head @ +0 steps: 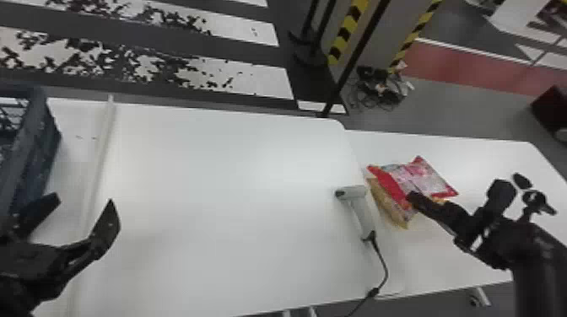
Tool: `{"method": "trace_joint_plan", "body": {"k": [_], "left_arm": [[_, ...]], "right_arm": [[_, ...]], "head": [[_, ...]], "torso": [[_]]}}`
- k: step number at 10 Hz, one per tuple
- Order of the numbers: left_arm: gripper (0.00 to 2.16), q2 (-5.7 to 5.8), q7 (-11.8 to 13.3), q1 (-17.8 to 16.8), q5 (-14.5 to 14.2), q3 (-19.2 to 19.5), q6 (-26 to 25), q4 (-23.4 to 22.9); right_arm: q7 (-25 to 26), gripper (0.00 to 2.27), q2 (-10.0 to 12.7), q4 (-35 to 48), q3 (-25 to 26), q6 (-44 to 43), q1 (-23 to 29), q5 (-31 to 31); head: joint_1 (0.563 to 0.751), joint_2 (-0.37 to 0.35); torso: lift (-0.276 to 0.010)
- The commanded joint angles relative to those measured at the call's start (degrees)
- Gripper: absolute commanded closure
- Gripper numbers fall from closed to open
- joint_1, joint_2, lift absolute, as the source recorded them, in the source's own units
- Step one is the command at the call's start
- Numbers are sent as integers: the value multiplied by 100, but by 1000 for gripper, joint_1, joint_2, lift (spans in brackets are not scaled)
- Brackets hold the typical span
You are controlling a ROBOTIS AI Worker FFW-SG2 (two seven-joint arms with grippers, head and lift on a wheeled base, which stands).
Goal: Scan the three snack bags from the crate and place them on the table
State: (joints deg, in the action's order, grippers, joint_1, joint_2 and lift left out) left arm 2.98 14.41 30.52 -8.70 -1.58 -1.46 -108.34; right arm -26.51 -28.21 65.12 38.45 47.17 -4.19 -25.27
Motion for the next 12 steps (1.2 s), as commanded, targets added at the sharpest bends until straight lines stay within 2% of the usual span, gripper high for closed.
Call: {"method": "trace_joint_plan", "body": {"k": [1,3,5,7,9,11,12], "left_arm": [[76,-17,0,59,0,0,10,-73],[76,-35,0,112,17,9,27,-126],[76,-61,0,164,35,9,27,-232],[76,-79,-26,191,61,0,45,-293],[76,-87,-35,235,70,9,97,-337],[76,-114,-61,279,70,35,168,-372],[76,-114,-70,279,70,35,168,-372]], "right_arm": [[32,60,35,290,23,61,181,-128],[454,60,343,1741,75,166,876,-172],[489,60,773,3094,198,483,1350,-180],[533,63,1380,4254,84,430,1781,-172],[683,63,1696,5019,-531,202,2282,-163],[911,66,1881,5291,-1287,-484,2660,31],[1069,73,1969,5327,-1770,-976,2827,286]], "head": [[695,-350],[695,-350],[695,-350],[695,-350],[695,-350],[695,-345],[695,-321]], "torso": [[-62],[-62],[-62],[-62],[-62],[-62],[-62]]}}
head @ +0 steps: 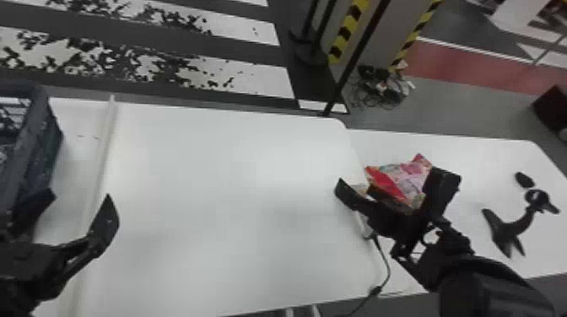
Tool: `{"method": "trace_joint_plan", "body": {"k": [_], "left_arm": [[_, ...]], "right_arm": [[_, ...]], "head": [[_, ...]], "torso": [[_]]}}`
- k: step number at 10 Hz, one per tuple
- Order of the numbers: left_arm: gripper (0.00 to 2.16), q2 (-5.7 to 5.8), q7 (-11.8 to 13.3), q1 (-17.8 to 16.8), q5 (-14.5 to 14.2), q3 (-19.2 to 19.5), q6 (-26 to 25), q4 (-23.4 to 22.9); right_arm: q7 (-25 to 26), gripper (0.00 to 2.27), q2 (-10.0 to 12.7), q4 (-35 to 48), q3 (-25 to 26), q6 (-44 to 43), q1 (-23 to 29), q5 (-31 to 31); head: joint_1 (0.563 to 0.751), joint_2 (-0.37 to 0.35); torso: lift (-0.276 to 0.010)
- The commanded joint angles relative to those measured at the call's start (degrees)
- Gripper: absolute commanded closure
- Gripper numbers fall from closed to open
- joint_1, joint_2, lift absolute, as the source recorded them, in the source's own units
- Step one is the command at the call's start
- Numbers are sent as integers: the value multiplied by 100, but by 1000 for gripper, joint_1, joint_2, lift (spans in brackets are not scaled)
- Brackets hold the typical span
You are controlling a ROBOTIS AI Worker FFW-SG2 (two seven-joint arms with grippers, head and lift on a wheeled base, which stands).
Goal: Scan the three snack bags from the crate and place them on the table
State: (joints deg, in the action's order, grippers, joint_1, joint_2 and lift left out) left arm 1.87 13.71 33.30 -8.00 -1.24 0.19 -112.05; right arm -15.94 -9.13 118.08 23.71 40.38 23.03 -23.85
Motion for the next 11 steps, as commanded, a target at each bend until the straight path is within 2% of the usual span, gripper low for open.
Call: {"method": "trace_joint_plan", "body": {"k": [1,3,6,9,11], "left_arm": [[76,-2,-18,1,17,1,20,8],[76,-2,-35,1,17,10,55,-1],[76,-2,-71,28,35,18,161,43],[76,16,-106,45,114,98,249,-106],[73,51,-44,-34,184,475,38,-458]], "right_arm": [[223,76,113,-5,-807,-790,246,451],[680,76,148,-242,-1616,-2161,465,864],[1410,76,228,-778,-2380,-4341,808,1110],[1664,80,228,-1191,-2793,-5202,940,1233],[1691,80,219,-1226,-2872,-5255,1001,1225]], "head": [[695,-278],[695,-192],[695,-119],[695,-72],[695,-42]], "torso": [[-62],[-62],[-62],[-62],[-62]]}}
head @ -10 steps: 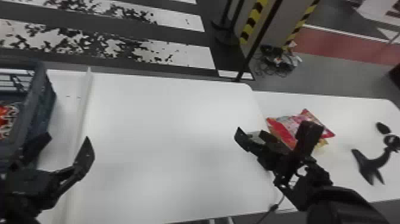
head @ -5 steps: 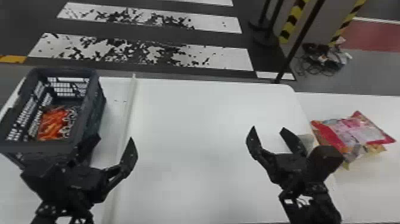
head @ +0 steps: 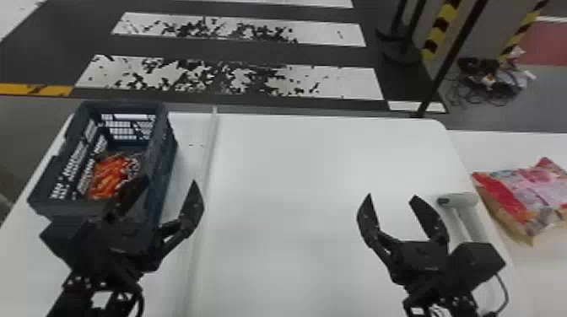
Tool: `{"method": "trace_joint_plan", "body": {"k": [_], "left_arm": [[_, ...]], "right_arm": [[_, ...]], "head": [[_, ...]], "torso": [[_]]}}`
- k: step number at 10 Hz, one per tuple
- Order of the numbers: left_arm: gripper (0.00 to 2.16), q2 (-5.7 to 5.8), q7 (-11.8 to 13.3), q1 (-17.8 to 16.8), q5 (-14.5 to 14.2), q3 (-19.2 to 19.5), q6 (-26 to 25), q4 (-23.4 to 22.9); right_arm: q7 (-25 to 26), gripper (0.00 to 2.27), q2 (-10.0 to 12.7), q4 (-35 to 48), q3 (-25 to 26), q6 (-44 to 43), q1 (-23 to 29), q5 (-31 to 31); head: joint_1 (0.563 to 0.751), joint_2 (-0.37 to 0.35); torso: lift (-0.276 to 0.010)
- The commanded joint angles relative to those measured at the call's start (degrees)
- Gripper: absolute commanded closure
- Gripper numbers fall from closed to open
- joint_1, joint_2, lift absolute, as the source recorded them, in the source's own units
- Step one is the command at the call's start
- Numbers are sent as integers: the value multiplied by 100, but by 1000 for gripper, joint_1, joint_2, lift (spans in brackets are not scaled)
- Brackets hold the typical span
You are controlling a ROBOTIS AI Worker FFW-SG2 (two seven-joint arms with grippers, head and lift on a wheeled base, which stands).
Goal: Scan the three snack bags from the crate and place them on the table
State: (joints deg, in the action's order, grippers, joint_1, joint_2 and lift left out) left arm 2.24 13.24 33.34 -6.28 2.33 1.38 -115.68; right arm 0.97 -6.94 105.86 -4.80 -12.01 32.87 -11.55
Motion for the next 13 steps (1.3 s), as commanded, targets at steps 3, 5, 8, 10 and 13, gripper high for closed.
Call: {"method": "trace_joint_plan", "body": {"k": [3,5,8,10,13], "left_arm": [[70,136,557,-724,39,1218,-1365,-438],[66,462,970,-1286,92,1736,-2191,-447],[63,1050,1893,-2271,900,1877,-2912,-7],[63,1402,2596,-2824,1515,1824,-2982,564],[63,1885,3572,-3598,2227,1341,-2965,1751]], "right_arm": [[8,80,-18,-13,-47,-50,44,3],[0,80,-18,-39,-47,-15,44,3],[0,80,-27,-57,-47,38,44,3],[0,80,-35,-57,-47,73,62,3],[0,80,-44,-57,-47,161,53,3]], "head": [[695,40],[695,123],[695,179],[695,201],[695,223]], "torso": [[-62],[-62],[-62],[-62],[-62]]}}
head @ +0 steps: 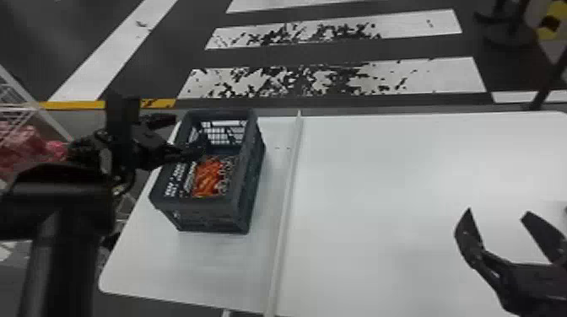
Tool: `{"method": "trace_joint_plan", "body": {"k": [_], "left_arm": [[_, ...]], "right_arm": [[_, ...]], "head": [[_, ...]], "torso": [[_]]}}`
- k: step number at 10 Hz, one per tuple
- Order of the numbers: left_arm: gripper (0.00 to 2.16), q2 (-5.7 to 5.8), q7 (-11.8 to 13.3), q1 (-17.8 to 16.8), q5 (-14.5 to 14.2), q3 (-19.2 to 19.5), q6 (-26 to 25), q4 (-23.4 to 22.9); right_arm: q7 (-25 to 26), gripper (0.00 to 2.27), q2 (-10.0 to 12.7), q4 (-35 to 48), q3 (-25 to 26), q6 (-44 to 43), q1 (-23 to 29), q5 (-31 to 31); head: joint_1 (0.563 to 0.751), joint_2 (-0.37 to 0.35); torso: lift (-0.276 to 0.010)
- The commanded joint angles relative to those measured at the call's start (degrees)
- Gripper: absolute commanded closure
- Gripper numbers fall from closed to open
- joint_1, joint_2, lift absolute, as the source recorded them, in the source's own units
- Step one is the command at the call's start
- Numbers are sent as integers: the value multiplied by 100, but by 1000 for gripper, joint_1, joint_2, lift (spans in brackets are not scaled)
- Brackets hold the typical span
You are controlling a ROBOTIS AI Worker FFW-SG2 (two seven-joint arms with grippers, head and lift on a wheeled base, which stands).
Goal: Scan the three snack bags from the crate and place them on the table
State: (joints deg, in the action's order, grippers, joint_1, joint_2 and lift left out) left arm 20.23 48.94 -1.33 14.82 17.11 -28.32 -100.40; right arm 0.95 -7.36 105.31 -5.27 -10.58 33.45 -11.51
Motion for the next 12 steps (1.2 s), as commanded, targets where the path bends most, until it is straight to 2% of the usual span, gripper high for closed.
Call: {"method": "trace_joint_plan", "body": {"k": [1,3,4,5,8,10,12], "left_arm": [[63,157,247,-307,311,-322,6,556],[63,236,634,-324,777,-375,-117,820],[63,297,766,-395,908,-472,-311,1005],[63,376,827,-605,996,-700,-311,1365],[63,324,687,-1124,1392,-1272,-117,2138],[63,271,617,-1616,1743,-1878,-117,2868],[60,209,564,-1880,1981,-2177,-100,3395]], "right_arm": [[-7,80,-2,-2,0,70,-32,0],[-7,80,-116,-133,-149,333,-278,-44],[-7,80,-151,-177,-167,351,-322,-79],[-7,80,-169,-212,-158,369,-330,-105],[-7,80,-178,-256,-167,369,-374,-105],[-16,80,-186,-274,-167,404,-392,-114],[-16,80,-204,-300,-167,404,-410,-141]], "head": [[695,222],[695,218],[695,232],[695,242],[695,243],[695,225],[695,212]], "torso": [[-62],[-62],[-62],[-62],[-62],[-62],[-62]]}}
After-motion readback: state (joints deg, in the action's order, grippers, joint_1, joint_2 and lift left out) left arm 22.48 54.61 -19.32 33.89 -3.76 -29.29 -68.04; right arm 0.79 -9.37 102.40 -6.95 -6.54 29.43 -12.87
